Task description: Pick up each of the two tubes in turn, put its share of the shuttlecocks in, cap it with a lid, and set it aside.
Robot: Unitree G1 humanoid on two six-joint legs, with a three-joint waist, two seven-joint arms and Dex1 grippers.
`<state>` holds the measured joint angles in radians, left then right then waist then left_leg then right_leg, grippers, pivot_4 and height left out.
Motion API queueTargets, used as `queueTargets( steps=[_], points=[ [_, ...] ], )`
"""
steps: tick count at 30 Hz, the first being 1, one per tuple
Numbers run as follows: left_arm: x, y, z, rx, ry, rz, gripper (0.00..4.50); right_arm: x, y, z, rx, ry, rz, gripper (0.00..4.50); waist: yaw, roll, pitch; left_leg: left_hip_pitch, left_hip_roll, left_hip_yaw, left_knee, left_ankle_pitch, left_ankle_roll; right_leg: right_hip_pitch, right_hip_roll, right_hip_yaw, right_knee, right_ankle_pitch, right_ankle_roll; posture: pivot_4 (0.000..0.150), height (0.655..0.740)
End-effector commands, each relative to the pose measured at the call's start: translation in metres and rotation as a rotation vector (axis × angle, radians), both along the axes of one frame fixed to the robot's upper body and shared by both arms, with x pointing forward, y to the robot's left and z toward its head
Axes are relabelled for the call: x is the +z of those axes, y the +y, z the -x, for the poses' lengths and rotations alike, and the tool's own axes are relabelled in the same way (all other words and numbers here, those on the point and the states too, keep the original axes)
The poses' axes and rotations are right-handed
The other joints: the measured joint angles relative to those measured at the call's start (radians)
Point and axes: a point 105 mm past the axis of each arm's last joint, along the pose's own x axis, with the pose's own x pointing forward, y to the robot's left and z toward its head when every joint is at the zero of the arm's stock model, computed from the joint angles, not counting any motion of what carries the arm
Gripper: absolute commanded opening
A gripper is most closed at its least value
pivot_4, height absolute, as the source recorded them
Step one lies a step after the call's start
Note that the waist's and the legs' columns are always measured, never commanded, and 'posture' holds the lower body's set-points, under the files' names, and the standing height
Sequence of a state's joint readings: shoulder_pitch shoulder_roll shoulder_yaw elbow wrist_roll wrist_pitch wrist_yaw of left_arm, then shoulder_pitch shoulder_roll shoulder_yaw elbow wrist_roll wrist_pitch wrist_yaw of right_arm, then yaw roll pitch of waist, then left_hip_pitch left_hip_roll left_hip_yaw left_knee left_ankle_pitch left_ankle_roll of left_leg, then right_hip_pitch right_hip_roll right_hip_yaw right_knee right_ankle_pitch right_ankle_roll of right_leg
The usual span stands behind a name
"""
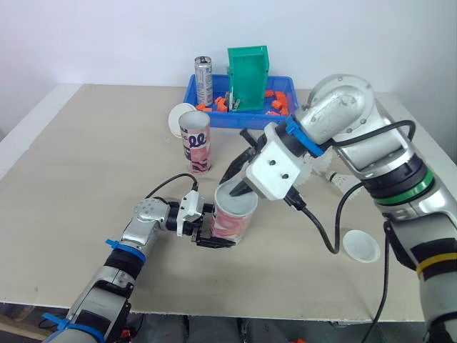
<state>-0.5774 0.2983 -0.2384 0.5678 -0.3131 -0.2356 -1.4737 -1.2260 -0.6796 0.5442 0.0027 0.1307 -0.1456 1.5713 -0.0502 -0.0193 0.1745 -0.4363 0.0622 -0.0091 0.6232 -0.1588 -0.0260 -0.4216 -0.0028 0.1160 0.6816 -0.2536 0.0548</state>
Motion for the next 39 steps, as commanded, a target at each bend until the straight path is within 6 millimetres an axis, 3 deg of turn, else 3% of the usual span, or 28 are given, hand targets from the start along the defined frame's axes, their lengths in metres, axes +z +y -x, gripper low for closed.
queueTargets(
  steps=[1,2,4,9,11,12,14,17,18,20,27,34,39],
  points=[
    [-0.018,0.014,-0.001,0.057,0.049,-0.075,3.62,-0.013,0.004,0.0,-0.013,0.038,0.032,3.24,0.0,0.0,-0.001,0.0,0.0,0.0,0.0,0.0,0.0,0.0,0.0,0.0,0.0,0.0,0.0,0.15,0.7362],
    [-0.018,0.014,-0.001,0.057,0.05,-0.075,3.62,-0.011,0.006,-0.001,-0.024,0.042,0.016,3.64,0.0,0.0,-0.001,0.001,0.0,0.0,0.0,0.0,0.0,0.0,0.0,0.0,0.0,0.0,0.0,0.15,0.7362],
    [-0.018,0.013,-0.001,0.057,0.051,-0.075,3.62,-0.004,0.009,-0.004,-0.044,0.046,-0.022,3.64,0.0,0.0,-0.001,0.001,0.0,0.0,-0.001,0.0,0.0,0.0,0.0,0.0,0.0,0.0,0.0,0.15,0.7362],
    [-0.018,0.013,-0.002,0.056,0.05,-0.077,3.62,0.052,0.003,0.002,-0.092,0.141,-0.187,3.64,0.0,0.0,-0.001,0.0,0.0,0.0,-0.001,0.0,0.0,-0.001,0.0,0.0,0.0,0.0,-0.001,0.15,0.7362],
    [-0.018,0.013,-0.002,0.056,0.049,-0.078,3.62,0.058,-0.005,0.008,-0.085,0.176,-0.191,3.64,0.001,0.0,0.0,-0.001,0.0,0.0,-0.001,0.0,0.0,-0.001,0.0,0.0,0.0,0.0,-0.001,0.15,0.7362],
    [-0.018,0.013,-0.003,0.055,0.048,-0.078,3.62,0.057,-0.009,0.01,-0.088,0.193,-0.188,3.42,0.002,0.0,0.0,-0.001,0.0,0.0,-0.001,0.0,0.0,-0.001,0.0,0.0,0.0,0.0,-0.001,0.15,0.7362],
    [-0.018,0.013,-0.003,0.054,0.047,-0.078,3.62,0.054,-0.013,0.012,-0.097,0.219,-0.174,2.86,0.001,0.0,-0.001,-0.001,0.0,0.0,-0.002,0.0,0.0,-0.001,0.0,0.0,0.0,-0.001,-0.001,0.15,0.7362],
    [-0.017,0.013,-0.003,0.051,0.046,-0.08,3.62,0.038,-0.02,0.017,-0.085,0.243,-0.126,1.52,0.001,0.0,-0.001,0.0,0.0,0.0,-0.002,0.0,0.0,-0.001,0.0,0.0,0.0,-0.001,-0.001,0.15,0.7362],
    [-0.017,0.013,-0.004,0.049,0.046,-0.081,3.62,0.033,-0.022,0.019,-0.079,0.249,-0.112,0.8,0.0,0.0,-0.001,0.0,0.0,0.0,-0.002,0.0,0.0,-0.001,0.0,0.0,0.0,-0.001,-0.001,0.15,0.7362],
    [-0.017,0.013,-0.004,0.048,0.046,-0.082,3.62,0.027,-0.022,0.021,-0.074,0.254,-0.094,0.06,-0.001,0.0,0.0,0.0,0.0,0.0,-0.001,0.0,0.0,-0.001,0.0,0.0,0.0,0.0,-0.001,0.15,0.7362],
    [-0.016,0.013,-0.005,0.052,0.044,-0.08,3.62,0.002,-0.016,0.015,-0.079,0.212,-0.004,0.06,0.0,0.0,0.0,0.0,0.0,0.0,-0.001,0.0,0.0,-0.002,0.0,0.0,0.0,0.0,-0.001,0.15,0.7362],
    [-0.015,0.015,-0.005,0.059,0.045,-0.079,3.62,-0.035,-0.012,0.001,-0.041,0.092,0.165,0.06,-0.001,0.0,-0.001,0.001,0.0,0.0,-0.001,0.0,0.0,-0.001,0.0,0.0,0.0,0.0,-0.001,0.15,0.7362],
    [-0.015,0.015,-0.005,0.065,0.043,-0.077,3.62,-0.038,-0.006,-0.004,-0.026,0.062,0.171,0.06,-0.005,-0.001,-0.002,0.012,0.0,0.0,-0.002,0.0,0.0,0.003,0.0,0.0,0.0,0.0,-0.002,0.15,0.7362]
  ],
)
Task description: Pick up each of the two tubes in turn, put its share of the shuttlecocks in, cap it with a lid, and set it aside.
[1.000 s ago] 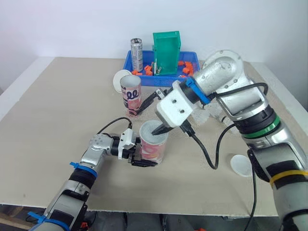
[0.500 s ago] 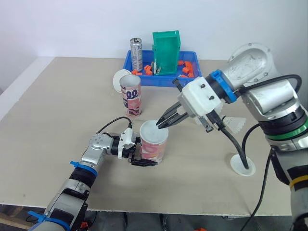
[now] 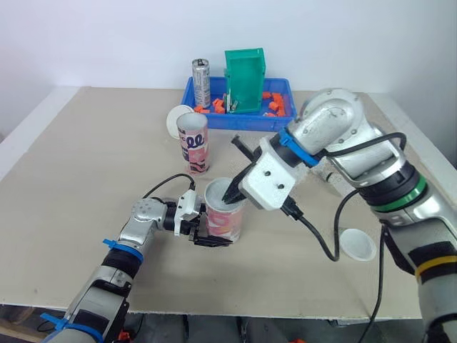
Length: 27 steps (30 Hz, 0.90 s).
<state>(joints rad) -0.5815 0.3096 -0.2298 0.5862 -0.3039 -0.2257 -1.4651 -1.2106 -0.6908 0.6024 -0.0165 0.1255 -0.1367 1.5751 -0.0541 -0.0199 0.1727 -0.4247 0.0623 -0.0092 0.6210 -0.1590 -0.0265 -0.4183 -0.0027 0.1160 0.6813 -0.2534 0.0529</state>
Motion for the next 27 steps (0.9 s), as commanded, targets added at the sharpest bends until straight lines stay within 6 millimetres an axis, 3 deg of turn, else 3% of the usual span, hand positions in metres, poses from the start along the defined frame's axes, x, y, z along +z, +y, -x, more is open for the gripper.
queueTargets(
  steps=[1,2,6,7,9,11,15,17,20,21,22,24,27],
  points=[
    [-0.012,0.01,-0.002,0.038,0.027,-0.059,3.62,-0.016,-0.004,-0.005,-0.029,0.043,0.082,0.06,-0.005,0.0,0.0,0.001,0.0,0.0,0.0,0.0,0.0,0.001,0.0,0.0,0.0,0.0,0.0,0.15,0.7362],
    [-0.012,0.01,-0.001,0.038,0.026,-0.059,3.62,-0.012,-0.003,-0.004,-0.029,0.053,0.064,0.06,-0.007,0.0,0.0,0.002,0.0,0.0,0.0,0.0,0.0,0.001,0.0,0.0,0.0,0.0,0.0,0.15,0.7362],
    [-0.011,0.009,-0.001,0.035,0.032,-0.055,3.62,0.039,0.006,-0.002,-0.047,0.133,-0.171,0.06,-0.019,0.0,0.001,0.001,0.0,0.0,0.0,0.0,0.0,0.004,-0.001,0.0,0.0,0.001,-0.002,0.15,0.7362],
    [-0.011,0.009,0.0,0.033,0.033,-0.053,3.62,0.052,0.005,-0.002,-0.065,0.164,-0.234,0.34,-0.019,0.0,0.001,-0.001,0.0,0.0,0.0,0.0,0.0,0.004,-0.001,0.0,0.0,0.002,-0.001,0.15,0.7362],
    [-0.01,0.008,0.0,0.031,0.034,-0.05,3.62,0.065,-0.007,-0.003,-0.12,0.214,-0.308,1.55,-0.018,0.0,0.001,-0.006,0.0,0.0,-0.001,0.0,0.001,0.0,-0.001,0.0,0.0,0.0,0.0,0.15,0.7362],
    [-0.01,0.008,0.0,0.028,0.034,-0.048,3.62,0.069,-0.024,-0.002,-0.176,0.26,-0.356,2.0,-0.014,-0.001,0.001,-0.007,-0.001,-0.001,-0.001,0.0,0.0,0.0,-0.001,0.0,0.0,-0.001,0.0,0.15,0.7362],
    [-0.01,0.008,0.001,0.026,0.039,-0.046,3.62,0.075,-0.058,0.001,-0.328,0.365,-0.513,3.57,-0.008,-0.002,0.001,-0.012,-0.002,-0.003,-0.001,0.0,0.0,-0.003,-0.001,-0.001,-0.002,-0.002,0.002,0.15,0.7362],
    [-0.01,0.008,0.002,0.025,0.04,-0.045,3.62,0.073,-0.072,0.0,-0.401,0.409,-0.565,4.37,-0.006,-0.001,0.001,-0.012,-0.002,-0.003,-0.001,0.0,0.0,-0.004,-0.001,0.0,-0.002,-0.002,0.002,0.15,0.7362],
    [-0.009,0.008,0.001,0.024,0.04,-0.044,3.62,0.055,-0.091,-0.007,-0.536,0.421,-0.607,4.37,-0.008,0.0,0.001,-0.012,-0.002,-0.003,-0.002,0.0,0.0,-0.004,-0.001,0.0,-0.001,-0.002,0.001,0.15,0.7362],
    [-0.007,0.009,0.001,0.024,0.039,-0.042,3.62,0.04,-0.1,-0.009,-0.606,0.426,-0.618,4.37,-0.008,-0.001,0.001,-0.011,-0.002,-0.003,-0.002,0.0,0.0,-0.004,-0.001,0.0,-0.001,-0.001,0.001,0.15,0.7362],
    [-0.005,0.009,0.0,0.025,0.038,-0.04,4.08,0.026,-0.107,-0.008,-0.658,0.431,-0.623,4.5,-0.006,-0.002,0.001,-0.011,-0.002,-0.004,-0.002,0.0,0.0,-0.004,0.0,-0.001,-0.001,-0.001,0.001,0.15,0.7362],
    [-0.003,0.01,0.0,0.019,0.051,-0.036,4.44,0.009,-0.108,0.0,-0.701,0.456,-0.636,4.5,-0.005,-0.004,0.0,-0.012,-0.002,-0.006,-0.002,0.0,0.0,-0.003,0.0,-0.002,-0.001,-0.003,0.002,0.15,0.7362],
    [-0.001,0.012,0.002,0.012,0.051,-0.036,4.44,-0.006,-0.102,0.007,-0.72,0.488,-0.654,4.5,-0.011,0.005,0.002,-0.014,-0.003,-0.001,-0.002,0.0,0.0,-0.006,-0.001,0.003,-0.001,-0.002,0.004,0.15,0.7362]
  ],
)
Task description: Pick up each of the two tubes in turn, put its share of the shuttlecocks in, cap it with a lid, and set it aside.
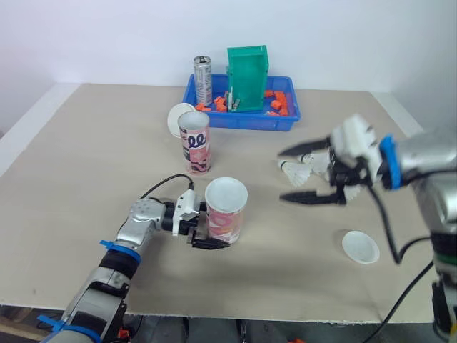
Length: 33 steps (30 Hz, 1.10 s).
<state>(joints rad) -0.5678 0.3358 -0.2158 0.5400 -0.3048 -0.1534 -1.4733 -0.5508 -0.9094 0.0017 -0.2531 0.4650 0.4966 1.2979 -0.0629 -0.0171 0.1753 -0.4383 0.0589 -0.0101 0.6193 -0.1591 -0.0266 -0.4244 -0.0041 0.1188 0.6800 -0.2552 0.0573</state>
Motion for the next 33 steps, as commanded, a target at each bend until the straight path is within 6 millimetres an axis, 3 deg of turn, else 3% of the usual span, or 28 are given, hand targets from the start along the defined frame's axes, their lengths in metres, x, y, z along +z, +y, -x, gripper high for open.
queueTargets(
  steps=[1,8,11,14,17,20,23,33],
  points=[
    [-0.001,0.005,0.001,0.004,0.004,-0.015,4.44,0.011,0.013,0.014,0.005,-0.095,-0.044,4.5,-0.002,0.002,-0.001,0.0,-0.001,0.001,0.0,0.0,0.0,0.0,0.0,0.001,0.0,0.001,0.002,0.15,0.7362],
    [0.008,0.022,0.003,0.01,-0.056,-0.04,4.44,-0.012,0.029,0.028,0.022,-0.033,-0.101,4.5,-0.005,-0.002,0.001,0.0,-0.001,-0.004,0.0,0.0,0.0,0.001,0.001,-0.001,0.0,-0.001,0.001,0.15,0.7362],
    [0.012,0.05,0.004,0.048,-0.077,-0.088,4.44,-0.025,0.04,0.033,0.054,0.0,-0.089,4.5,-0.007,-0.003,0.001,0.0,0.0,-0.004,0.0,0.0,0.0,0.001,0.001,-0.001,0.0,-0.001,0.0,0.15,0.7362],
    [0.028,0.074,0.002,0.123,-0.108,-0.09,4.44,-0.033,0.048,0.03,0.069,0.006,-0.089,4.5,-0.01,-0.006,0.003,0.0,0.001,-0.004,-0.001,0.0,0.0,0.001,0.002,-0.002,0.0,-0.002,-0.001,0.15,0.7362],
    [0.056,0.087,0.005,0.178,-0.126,-0.023,4.44,-0.036,0.054,0.025,0.077,0.007,-0.095,4.5,-0.01,-0.008,0.004,-0.001,0.001,-0.004,-0.001,0.0,0.0,0.001,0.001,-0.003,0.0,-0.002,-0.001,0.15,0.7362],
    [0.086,0.09,0.018,0.186,-0.12,0.057,4.44,-0.04,0.06,0.021,0.09,0.018,-0.102,4.5,-0.01,-0.011,0.006,-0.001,0.001,-0.004,-0.001,0.0,0.0,0.001,0.0,-0.003,0.0,-0.002,-0.001,0.15,0.7362],
    [0.103,0.093,0.034,0.198,-0.136,0.05,4.44,-0.042,0.066,0.017,0.106,0.037,-0.13,4.5,-0.01,-0.013,0.007,-0.001,0.001,-0.004,-0.001,-0.001,-0.001,0.001,0.0,-0.004,0.0,-0.003,-0.001,0.15,0.7362],
    [0.11,0.1,0.058,0.293,-0.102,0.034,4.44,-0.045,0.088,0.013,0.169,0.102,-0.235,4.5,-0.01,-0.013,0.007,-0.001,0.003,-0.006,-0.001,-0.002,-0.003,0.001,0.001,-0.006,0.0,-0.004,-0.003,0.15,0.7362]
  ],
)
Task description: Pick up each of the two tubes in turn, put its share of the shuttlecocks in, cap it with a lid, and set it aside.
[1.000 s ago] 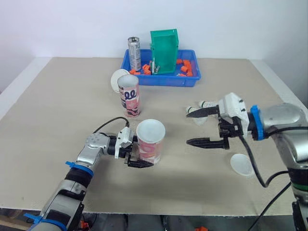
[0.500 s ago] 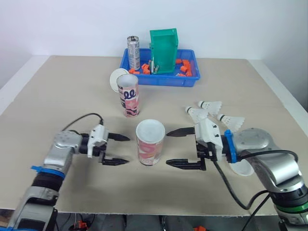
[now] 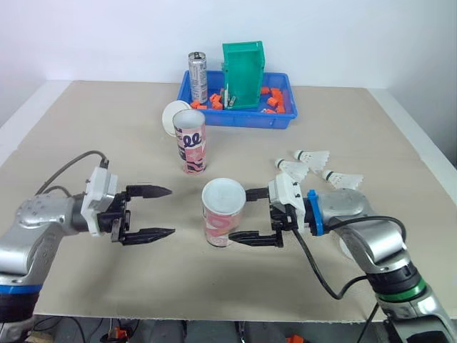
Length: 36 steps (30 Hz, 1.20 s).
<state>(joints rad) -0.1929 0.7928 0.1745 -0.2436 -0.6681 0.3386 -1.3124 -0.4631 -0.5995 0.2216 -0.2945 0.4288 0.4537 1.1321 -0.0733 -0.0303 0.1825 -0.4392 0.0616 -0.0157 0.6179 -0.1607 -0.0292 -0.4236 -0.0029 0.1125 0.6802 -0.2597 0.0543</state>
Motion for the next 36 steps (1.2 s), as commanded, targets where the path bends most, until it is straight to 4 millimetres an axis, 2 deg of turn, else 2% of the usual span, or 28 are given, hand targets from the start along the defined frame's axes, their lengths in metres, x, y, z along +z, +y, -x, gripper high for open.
queueTargets(
  steps=[1,5,10,17,18,22,25,28,32,34,36],
  points=[
    [0.019,0.001,0.006,0.025,-0.05,0.027,4.44,0.01,0.011,-0.001,0.037,-0.021,-0.059,4.5,0.0,0.0,0.0,0.0,0.0,0.0,0.0,0.0,0.0,0.0,0.0,0.0,0.0,0.0,0.0,0.15,0.7362],
    [0.018,0.002,0.009,0.043,-0.03,0.037,4.44,0.005,0.022,-0.002,0.07,-0.01,-0.068,4.5,0.0,0.0,0.0,0.0,0.0,0.0,0.0,0.0,0.0,0.0,0.0,0.0,0.0,0.001,0.0,0.15,0.7362],
    [0.016,0.0,0.008,0.048,-0.021,0.045,4.44,-0.012,0.027,-0.006,0.09,-0.038,-0.002,4.5,0.0,0.0,0.0,0.0,0.0,0.0,0.0,0.0,0.0,0.0,0.0,0.0,0.0,0.0,-0.001,0.15,0.7362],
    [0.014,-0.005,0.007,0.042,-0.019,0.057,4.44,-0.007,0.031,-0.008,0.104,-0.058,-0.022,4.5,0.0,0.0,0.0,0.0,0.0,0.0,0.0,0.0,0.0,0.0,0.0,-0.001,0.0,0.0,-0.001,0.15,0.7362],
    [0.014,-0.006,0.006,0.041,-0.019,0.058,4.5,-0.006,0.031,-0.008,0.103,-0.057,-0.025,3.99,0.0,0.0,0.0,0.0,0.0,0.0,0.0,0.0,0.0,0.0,0.0,-0.001,0.0,0.0,-0.001,0.15,0.7362],
    [0.013,-0.008,0.004,0.028,-0.021,0.059,4.5,0.002,0.028,-0.009,0.09,-0.063,-0.048,2.67,0.0,0.0,0.0,0.0,0.0,0.0,0.0,0.0,0.0,0.0,0.0,-0.001,0.0,0.001,-0.001,0.15,0.7362],
    [0.012,-0.013,0.002,0.009,-0.026,0.061,4.5,0.007,0.024,-0.01,0.068,-0.07,-0.059,2.67,0.001,0.0,0.0,0.0,0.0,0.0,0.0,0.0,0.0,0.0,0.0,-0.001,0.0,0.001,0.0,0.15,0.7362],
    [0.018,-0.027,-0.005,-0.036,-0.041,0.102,4.5,0.024,0.012,-0.012,0.023,-0.092,-0.104,2.67,0.004,0.0,0.0,0.0,0.0,0.0,0.001,0.0,0.0,0.001,0.0,-0.001,0.0,0.001,0.0,0.15,0.7362],
    [0.028,-0.048,-0.016,-0.085,-0.057,0.156,4.5,0.059,-0.022,-0.025,-0.131,-0.165,-0.176,2.67,0.014,0.0,0.0,0.0,-0.001,-0.001,0.003,0.0,0.0,0.002,0.0,0.0,0.0,0.004,0.005,0.15,0.7362],
    [0.029,-0.056,-0.021,-0.101,-0.058,0.163,4.5,0.074,-0.048,-0.039,-0.26,-0.19,-0.202,2.67,0.021,0.0,0.0,0.0,-0.001,-0.001,0.003,0.0,0.0,0.002,0.0,0.0,0.0,0.004,0.006,0.15,0.7362],
    [0.027,-0.068,-0.032,-0.096,-0.074,0.159,4.5,0.088,-0.097,-0.065,-0.509,-0.233,-0.224,2.67,0.024,0.0,0.0,0.0,-0.001,-0.001,0.003,0.0,0.0,0.002,0.0,0.0,0.0,0.004,0.006,0.15,0.7362]
  ],
)
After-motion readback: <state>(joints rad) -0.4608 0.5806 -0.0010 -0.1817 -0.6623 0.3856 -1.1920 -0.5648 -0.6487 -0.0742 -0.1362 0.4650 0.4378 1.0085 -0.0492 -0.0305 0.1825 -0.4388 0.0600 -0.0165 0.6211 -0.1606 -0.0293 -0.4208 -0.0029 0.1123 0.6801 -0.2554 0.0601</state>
